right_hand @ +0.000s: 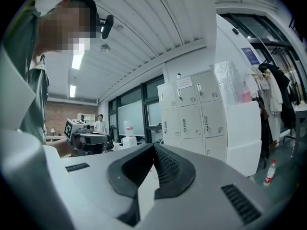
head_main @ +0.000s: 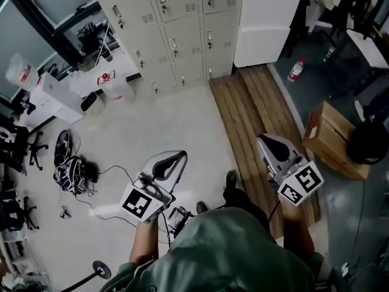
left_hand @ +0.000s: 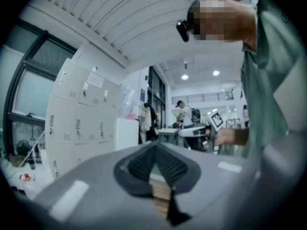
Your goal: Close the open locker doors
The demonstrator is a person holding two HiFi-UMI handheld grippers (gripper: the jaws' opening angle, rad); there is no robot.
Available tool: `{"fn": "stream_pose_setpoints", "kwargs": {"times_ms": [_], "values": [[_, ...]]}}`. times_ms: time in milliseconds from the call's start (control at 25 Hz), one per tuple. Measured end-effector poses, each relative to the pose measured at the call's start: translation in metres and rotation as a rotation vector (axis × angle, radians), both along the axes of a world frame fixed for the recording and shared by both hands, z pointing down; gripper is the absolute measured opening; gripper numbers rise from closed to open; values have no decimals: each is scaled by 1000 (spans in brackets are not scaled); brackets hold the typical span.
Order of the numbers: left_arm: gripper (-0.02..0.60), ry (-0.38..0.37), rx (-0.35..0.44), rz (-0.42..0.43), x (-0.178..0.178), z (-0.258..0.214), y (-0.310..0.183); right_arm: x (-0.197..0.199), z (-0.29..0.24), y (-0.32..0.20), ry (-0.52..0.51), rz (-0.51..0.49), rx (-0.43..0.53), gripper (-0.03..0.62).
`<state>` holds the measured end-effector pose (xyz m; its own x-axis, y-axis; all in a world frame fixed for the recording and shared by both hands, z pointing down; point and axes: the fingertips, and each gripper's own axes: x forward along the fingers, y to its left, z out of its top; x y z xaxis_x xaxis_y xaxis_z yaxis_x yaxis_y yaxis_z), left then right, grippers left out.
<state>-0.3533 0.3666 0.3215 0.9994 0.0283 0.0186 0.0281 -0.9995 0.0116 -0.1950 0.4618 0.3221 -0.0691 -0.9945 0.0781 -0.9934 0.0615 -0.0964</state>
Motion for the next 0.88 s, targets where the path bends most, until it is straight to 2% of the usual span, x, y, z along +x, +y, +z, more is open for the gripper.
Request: {"fn": "stream_pose_setpoints", "kwargs": {"times_ms": [280,440,560,640,720,800,880], "values": [[3,-28,31,-129,60,-6,-44,74,12,-60,-44,-122,24,-3],[3,-62,56,-181,103,-21,-71,119,-8,-98,-48,-206,11,-3],[3,18,59,-227,132,-33,-91,146,-28,-132,24,-282,16,-3],[3,62,50,-246,133,-20,-88,148,-13,-138,49,-303,49,-3],[3,16,44,-274,122,6,-81,141,15,-134,-9,-307,68,-3],[3,-60,8,-299,122,19,-88,144,33,-135,-69,-313,-1,-3],[3,-66,-1,-305,136,9,-116,160,24,-160,-63,-319,-43,-3]]}}
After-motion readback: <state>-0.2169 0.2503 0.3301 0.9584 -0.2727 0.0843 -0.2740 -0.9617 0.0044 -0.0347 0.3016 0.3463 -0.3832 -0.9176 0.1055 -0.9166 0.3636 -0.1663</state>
